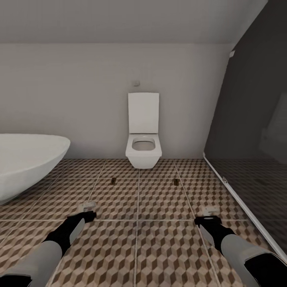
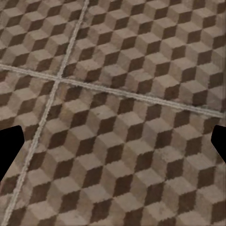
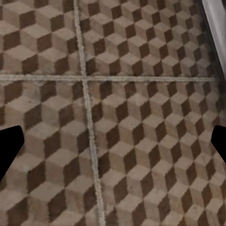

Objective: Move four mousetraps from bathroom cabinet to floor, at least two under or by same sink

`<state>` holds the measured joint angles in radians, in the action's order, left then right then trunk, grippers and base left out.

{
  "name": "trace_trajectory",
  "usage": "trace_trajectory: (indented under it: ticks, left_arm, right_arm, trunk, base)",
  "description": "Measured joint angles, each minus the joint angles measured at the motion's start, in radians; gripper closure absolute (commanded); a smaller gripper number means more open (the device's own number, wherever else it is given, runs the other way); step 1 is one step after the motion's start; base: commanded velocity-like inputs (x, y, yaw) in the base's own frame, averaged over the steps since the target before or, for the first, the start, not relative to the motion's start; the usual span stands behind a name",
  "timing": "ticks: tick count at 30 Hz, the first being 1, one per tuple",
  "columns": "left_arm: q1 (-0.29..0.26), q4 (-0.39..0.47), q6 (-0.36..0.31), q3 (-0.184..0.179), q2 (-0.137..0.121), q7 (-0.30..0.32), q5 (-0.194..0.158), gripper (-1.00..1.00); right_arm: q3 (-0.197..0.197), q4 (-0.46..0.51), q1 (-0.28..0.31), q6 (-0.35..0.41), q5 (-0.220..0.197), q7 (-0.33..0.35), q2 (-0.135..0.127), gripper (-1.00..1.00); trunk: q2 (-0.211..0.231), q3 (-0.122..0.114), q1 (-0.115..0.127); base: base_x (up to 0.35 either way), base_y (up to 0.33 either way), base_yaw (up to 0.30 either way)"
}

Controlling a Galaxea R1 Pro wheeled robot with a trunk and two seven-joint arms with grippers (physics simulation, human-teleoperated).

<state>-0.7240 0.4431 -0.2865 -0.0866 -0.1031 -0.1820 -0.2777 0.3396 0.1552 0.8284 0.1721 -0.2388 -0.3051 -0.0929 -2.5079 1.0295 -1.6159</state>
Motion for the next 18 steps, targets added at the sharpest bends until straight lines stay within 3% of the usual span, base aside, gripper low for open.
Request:
trace_trajectory:
  ticks: [18]
  left_arm:
    - [0.000,0.000,0.000,0.000,0.000,0.000,0.000,-1.00]
  right_arm:
    - [0.000,0.000,0.000,0.000,0.000,0.000,0.000,-1.00]
  trunk:
    - [0.004,-0.070,0.008]
  base:
    - [0.000,0.000,0.000]
